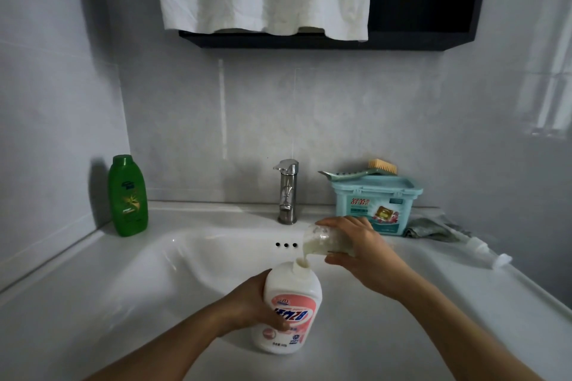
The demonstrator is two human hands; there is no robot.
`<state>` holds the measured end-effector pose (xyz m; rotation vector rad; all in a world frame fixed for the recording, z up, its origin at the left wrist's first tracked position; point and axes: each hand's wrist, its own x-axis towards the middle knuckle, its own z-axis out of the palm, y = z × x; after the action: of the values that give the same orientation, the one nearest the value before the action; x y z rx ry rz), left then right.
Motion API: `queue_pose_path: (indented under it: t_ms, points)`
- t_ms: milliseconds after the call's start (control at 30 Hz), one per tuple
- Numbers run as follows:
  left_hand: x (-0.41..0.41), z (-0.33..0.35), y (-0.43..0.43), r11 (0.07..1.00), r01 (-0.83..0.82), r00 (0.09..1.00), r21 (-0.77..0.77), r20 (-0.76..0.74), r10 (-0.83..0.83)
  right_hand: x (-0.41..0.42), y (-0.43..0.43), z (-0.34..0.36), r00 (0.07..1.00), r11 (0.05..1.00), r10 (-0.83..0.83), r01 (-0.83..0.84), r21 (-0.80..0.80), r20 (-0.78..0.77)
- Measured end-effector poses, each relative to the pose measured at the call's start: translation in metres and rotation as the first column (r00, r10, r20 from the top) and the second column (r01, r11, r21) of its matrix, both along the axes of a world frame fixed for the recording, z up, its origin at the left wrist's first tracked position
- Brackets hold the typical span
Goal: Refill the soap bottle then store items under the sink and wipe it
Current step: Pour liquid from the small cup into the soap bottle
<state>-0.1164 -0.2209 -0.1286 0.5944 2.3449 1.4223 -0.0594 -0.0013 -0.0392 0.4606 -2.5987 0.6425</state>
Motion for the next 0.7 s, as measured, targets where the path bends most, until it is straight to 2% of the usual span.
queue_pose_path:
  t_ms: [700]
  points:
    - [-0.0025, -0.0018, -0.0008, 0.999, -0.002, 1.0, -0.034, -0.012, 0.001, 0.0013, -0.0006, 0.0015, 1.0, 1.0, 0.002, -0.002, -0.008, 0.015]
